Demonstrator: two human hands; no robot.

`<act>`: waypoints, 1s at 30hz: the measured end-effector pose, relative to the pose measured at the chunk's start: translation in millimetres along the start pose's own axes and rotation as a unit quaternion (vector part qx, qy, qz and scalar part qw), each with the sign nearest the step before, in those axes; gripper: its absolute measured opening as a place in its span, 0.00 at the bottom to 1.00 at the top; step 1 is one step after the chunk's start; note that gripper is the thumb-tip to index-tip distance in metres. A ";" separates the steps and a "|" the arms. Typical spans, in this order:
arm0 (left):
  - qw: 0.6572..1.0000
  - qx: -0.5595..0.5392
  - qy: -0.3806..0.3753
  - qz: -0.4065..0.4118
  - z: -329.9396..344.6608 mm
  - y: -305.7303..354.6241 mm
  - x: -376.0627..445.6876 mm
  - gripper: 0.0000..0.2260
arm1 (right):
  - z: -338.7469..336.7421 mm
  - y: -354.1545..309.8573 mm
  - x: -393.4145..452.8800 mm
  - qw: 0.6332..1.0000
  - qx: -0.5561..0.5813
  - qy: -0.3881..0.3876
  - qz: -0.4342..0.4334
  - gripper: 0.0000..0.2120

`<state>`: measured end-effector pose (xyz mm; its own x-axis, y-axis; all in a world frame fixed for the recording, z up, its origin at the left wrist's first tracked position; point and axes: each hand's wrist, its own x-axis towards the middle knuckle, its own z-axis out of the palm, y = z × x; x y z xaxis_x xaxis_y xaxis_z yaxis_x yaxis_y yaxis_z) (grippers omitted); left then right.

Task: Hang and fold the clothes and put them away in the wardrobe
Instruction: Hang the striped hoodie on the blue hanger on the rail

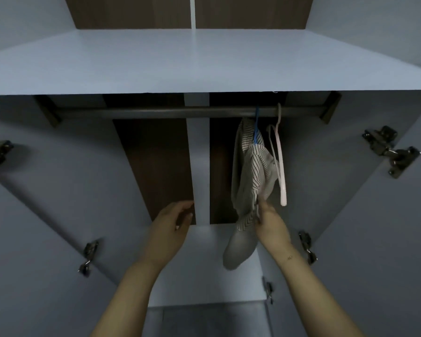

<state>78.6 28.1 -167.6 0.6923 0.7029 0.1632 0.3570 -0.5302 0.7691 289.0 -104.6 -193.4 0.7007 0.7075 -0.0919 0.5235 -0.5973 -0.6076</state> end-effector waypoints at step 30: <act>0.853 0.240 0.205 -0.415 76.3 42.0 -469.5 0.27 | 94.8 18.8 -257.4 0.803 -0.162 -0.311 -0.481 0.38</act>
<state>-183.6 -360.3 -259.1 -0.1677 0.9852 -0.0359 0.9015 0.1679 0.3988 72.5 -262.2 -256.0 -0.4295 0.8920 -0.1410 0.8471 0.3438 -0.4052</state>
